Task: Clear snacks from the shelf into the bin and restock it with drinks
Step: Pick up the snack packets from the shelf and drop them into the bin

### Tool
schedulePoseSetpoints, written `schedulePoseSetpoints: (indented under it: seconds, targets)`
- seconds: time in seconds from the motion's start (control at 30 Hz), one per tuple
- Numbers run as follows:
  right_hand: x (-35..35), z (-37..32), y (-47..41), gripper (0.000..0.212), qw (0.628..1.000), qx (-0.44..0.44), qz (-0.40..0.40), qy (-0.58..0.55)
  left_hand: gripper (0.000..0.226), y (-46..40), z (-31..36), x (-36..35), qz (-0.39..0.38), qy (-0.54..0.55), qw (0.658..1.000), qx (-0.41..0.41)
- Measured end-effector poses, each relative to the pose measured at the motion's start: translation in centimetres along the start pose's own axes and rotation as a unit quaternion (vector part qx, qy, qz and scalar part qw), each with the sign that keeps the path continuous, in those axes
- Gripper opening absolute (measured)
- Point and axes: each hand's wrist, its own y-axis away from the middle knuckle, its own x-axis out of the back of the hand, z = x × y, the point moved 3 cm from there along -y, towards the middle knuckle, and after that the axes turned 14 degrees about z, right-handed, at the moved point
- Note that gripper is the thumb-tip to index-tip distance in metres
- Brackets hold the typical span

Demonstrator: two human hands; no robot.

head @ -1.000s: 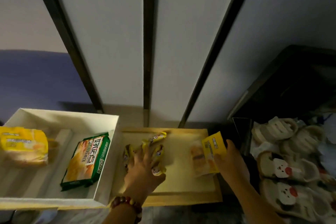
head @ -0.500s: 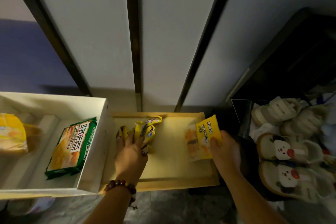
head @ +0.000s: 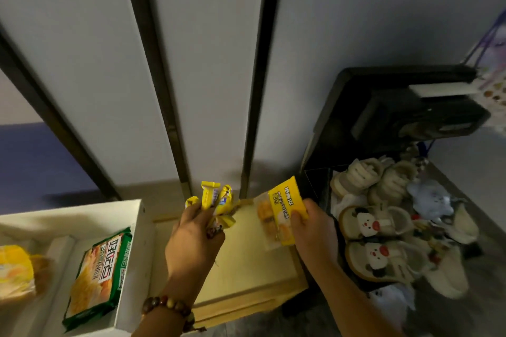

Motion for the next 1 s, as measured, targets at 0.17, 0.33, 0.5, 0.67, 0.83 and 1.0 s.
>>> schedulePoseSetpoints:
  seconds: [0.17,0.33,0.5,0.67,0.83,1.0]
  targets:
    - [7.8,-1.9,0.4,0.013,0.997,-0.034,0.064,-0.032,0.043,-0.6,8.1,5.2,-0.003,0.086,0.99,-0.108]
    - [18.4,-1.2,2.1,0.01,0.984,-0.094,0.147,-0.026,0.035,1.1,18.5,10.1,-0.041,0.182,0.954,-0.233]
    - [29.3,2.5,6.1,0.015,0.955,-0.147,0.258,-0.024,0.043,6.8,28.8,11.0,-0.105,0.241,0.907,-0.327]
    - [36.4,9.9,11.5,0.007,0.921,-0.222,0.315,0.053,0.033,15.2,35.9,6.5,-0.217,0.302,0.835,-0.405]
    - [39.1,19.0,15.1,0.002,0.89,-0.329,0.298,0.101,0.031,24.7,39.8,-1.8,-0.314,0.283,0.796,-0.433]
    - [38.6,29.1,16.5,0.011,0.87,-0.374,0.284,0.148,0.041,32.8,41.4,-12.3,-0.395,0.205,0.795,-0.412]
